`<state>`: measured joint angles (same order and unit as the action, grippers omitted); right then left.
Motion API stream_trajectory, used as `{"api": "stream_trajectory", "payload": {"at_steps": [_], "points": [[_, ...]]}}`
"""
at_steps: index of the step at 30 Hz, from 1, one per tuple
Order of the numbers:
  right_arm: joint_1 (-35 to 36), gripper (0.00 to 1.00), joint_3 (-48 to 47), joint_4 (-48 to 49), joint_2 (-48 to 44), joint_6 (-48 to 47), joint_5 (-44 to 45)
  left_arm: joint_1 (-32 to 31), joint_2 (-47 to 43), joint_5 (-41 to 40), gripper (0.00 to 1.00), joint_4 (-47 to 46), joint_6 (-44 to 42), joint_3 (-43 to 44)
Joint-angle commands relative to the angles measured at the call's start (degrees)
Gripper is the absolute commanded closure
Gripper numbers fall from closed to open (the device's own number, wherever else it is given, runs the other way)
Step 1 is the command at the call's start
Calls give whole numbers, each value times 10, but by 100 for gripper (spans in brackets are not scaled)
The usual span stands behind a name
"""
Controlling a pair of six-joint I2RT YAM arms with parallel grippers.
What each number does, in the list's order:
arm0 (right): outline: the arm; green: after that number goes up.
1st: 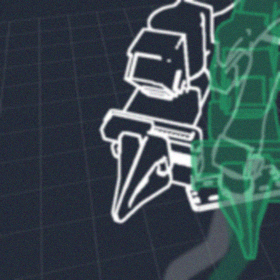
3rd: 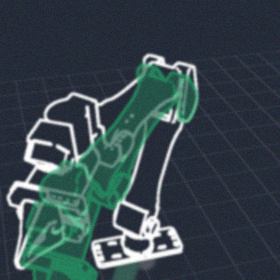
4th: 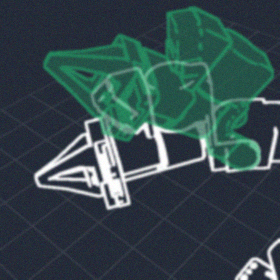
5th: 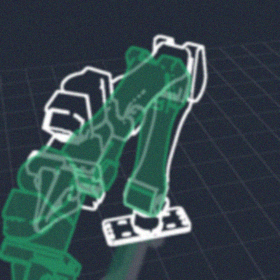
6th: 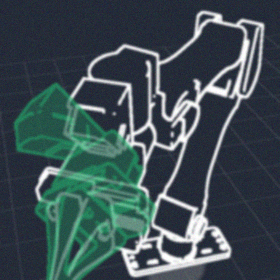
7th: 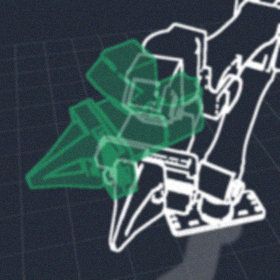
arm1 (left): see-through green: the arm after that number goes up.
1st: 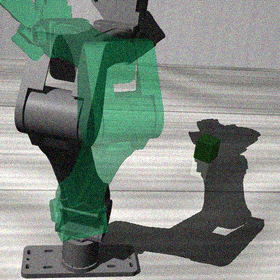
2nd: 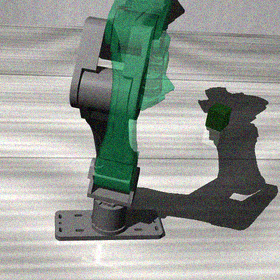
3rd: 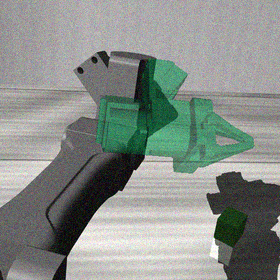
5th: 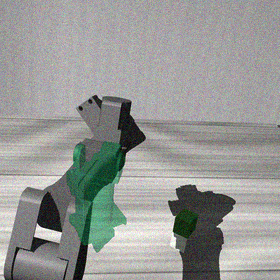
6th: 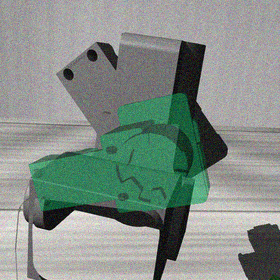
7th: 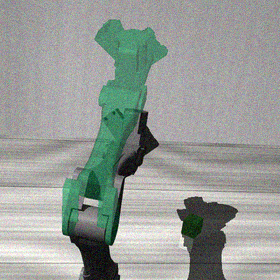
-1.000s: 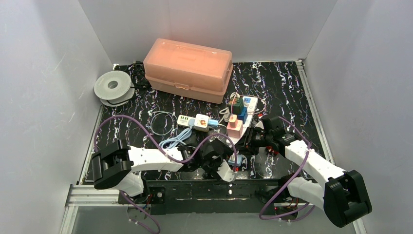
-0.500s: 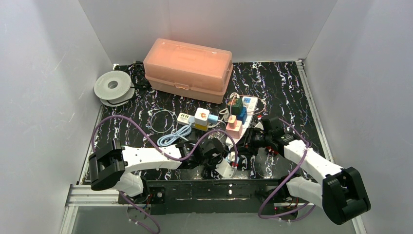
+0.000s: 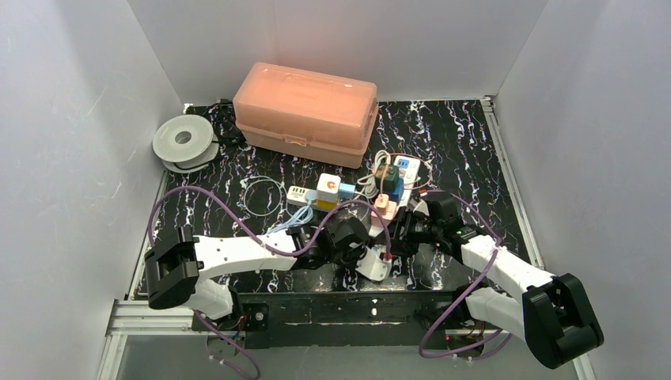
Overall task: Pull the plug off the socket
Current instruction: Remove the plug from the socket.
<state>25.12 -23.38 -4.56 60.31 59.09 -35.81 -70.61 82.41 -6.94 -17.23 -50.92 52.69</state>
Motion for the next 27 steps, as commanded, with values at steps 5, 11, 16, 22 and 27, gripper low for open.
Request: {"api": "stream_trajectory", "payload": {"at_steps": [5,11,16,22,27], "points": [[7,46,49,175,19,63,-46,9,-3,-35,88,-52,30,63],[7,59,91,346,72,165,-70,9,2,-29,88,-58,30,51],[9,71,115,409,91,211,-60,9,5,-10,87,-63,23,36],[9,99,106,347,54,191,-50,9,18,21,64,-94,-12,6],[8,99,101,317,31,184,-48,9,30,38,31,-100,-35,1]]}}
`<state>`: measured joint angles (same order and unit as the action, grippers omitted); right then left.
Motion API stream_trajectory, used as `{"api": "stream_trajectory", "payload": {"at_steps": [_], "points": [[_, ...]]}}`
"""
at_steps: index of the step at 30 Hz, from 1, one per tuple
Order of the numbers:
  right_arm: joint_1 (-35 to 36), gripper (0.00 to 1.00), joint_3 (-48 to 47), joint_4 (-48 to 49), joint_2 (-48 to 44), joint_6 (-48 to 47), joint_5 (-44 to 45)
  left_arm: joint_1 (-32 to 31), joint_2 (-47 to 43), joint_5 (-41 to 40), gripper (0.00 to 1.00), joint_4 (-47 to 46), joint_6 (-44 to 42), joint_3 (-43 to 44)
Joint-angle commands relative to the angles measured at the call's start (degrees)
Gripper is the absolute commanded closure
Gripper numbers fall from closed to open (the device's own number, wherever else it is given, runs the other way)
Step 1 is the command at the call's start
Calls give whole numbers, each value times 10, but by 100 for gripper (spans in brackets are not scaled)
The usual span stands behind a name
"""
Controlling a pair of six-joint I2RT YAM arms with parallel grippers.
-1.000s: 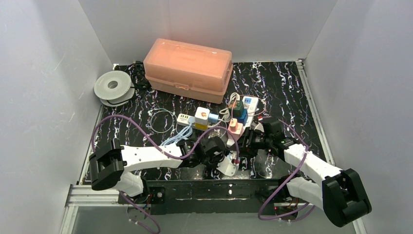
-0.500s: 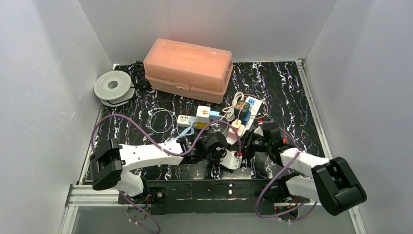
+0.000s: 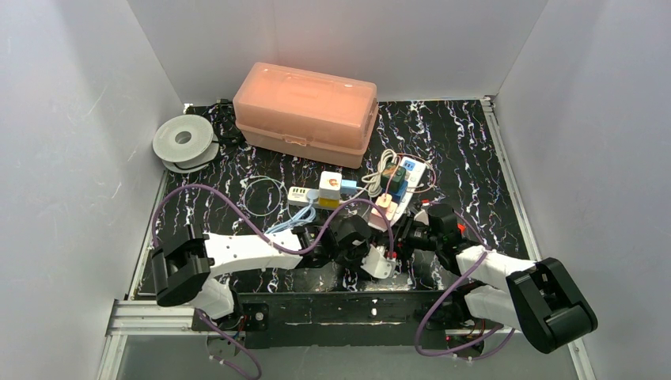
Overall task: Pull the plug off the socket
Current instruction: Remove the plug from the socket.
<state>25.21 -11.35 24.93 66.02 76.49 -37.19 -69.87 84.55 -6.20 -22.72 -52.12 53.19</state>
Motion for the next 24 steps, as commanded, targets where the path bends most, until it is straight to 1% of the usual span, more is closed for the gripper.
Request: {"api": "stream_trajectory", "payload": {"at_steps": [1,2,3,7,10,14,17,19,24], "points": [[7,99,-20,21,-27,10,-35,2,9,35,24,-51,-26,-4],[7,99,-20,21,-27,10,-36,2,10,39,20,-56,-28,-5],[7,99,-20,21,-27,10,-36,2,10,44,19,-55,-31,-5],[6,99,-23,19,-24,9,-40,2,3,62,18,-47,-37,-9],[4,99,-24,15,-25,4,-44,2,-13,96,22,-31,-36,-20],[3,99,-34,0,-26,-12,-51,11,-42,179,26,58,-7,-20],[3,99,-42,-19,-27,-27,-53,18,-39,186,31,91,3,-6],[2,99,-42,-21,-30,-28,-54,25,-34,184,33,90,-2,-3],[2,99,-43,-26,-32,-34,-57,48,-8,171,34,82,-16,14]]}}
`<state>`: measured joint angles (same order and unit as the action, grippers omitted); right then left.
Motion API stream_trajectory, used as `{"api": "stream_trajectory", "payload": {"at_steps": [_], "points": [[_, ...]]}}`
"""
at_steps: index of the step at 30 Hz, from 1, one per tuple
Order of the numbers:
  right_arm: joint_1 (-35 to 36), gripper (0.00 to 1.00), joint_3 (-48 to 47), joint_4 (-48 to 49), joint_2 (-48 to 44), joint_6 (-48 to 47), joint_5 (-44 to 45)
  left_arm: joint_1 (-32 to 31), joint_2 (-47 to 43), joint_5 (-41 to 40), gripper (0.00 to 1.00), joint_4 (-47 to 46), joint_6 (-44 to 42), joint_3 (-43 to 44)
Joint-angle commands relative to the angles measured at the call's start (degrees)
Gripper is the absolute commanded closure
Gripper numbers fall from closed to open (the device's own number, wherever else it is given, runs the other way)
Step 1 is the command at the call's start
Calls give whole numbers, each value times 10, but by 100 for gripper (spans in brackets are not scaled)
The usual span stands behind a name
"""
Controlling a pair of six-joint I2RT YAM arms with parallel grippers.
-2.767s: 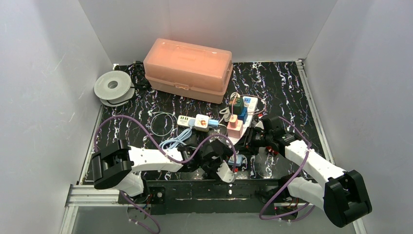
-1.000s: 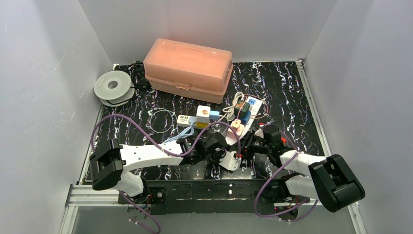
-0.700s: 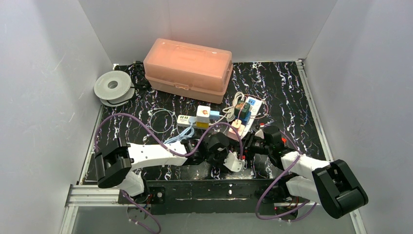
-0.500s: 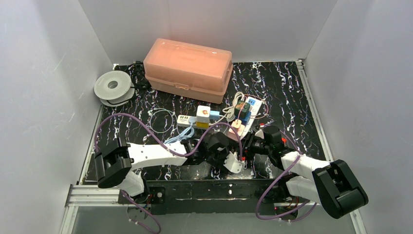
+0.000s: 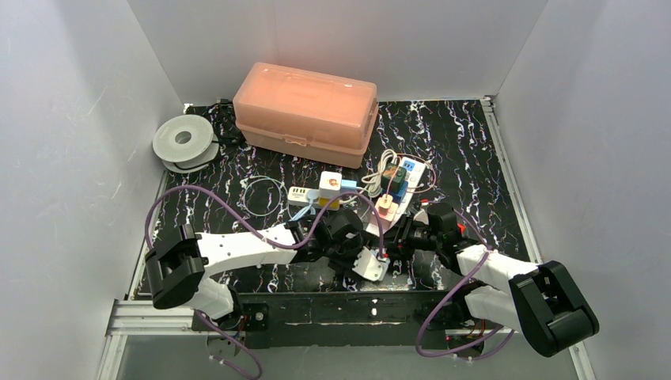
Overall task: Pull the plug off the socket
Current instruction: Remove the plug from the socket.
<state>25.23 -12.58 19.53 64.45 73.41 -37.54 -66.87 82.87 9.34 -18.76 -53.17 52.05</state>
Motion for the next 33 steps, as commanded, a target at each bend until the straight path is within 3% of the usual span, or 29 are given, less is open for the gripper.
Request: {"api": "stream_trajectory", "payload": {"at_steps": [1,7,10,14,17,20,22,24,33], "points": [[2,99,-31,27,-17,-4,-54,21,15,16,34,41,-9,26],[2,99,-32,33,-11,-6,-61,24,37,33,37,25,-33,24],[2,99,-35,34,-8,-5,-66,22,41,43,44,13,-41,17],[2,99,-38,31,-5,-4,-72,16,28,48,86,-14,-67,-4],[2,99,-45,51,9,12,-79,4,11,79,100,17,-93,-13],[0,99,-31,89,16,40,-75,-7,-8,103,100,33,-104,-33],[-8,99,3,172,22,94,-68,-13,-15,92,100,23,-112,-49],[-25,99,10,183,11,105,-81,-26,-46,94,100,-25,-147,-98],[-64,99,26,248,20,148,-116,-28,-81,129,100,-1,-179,-151]]}}
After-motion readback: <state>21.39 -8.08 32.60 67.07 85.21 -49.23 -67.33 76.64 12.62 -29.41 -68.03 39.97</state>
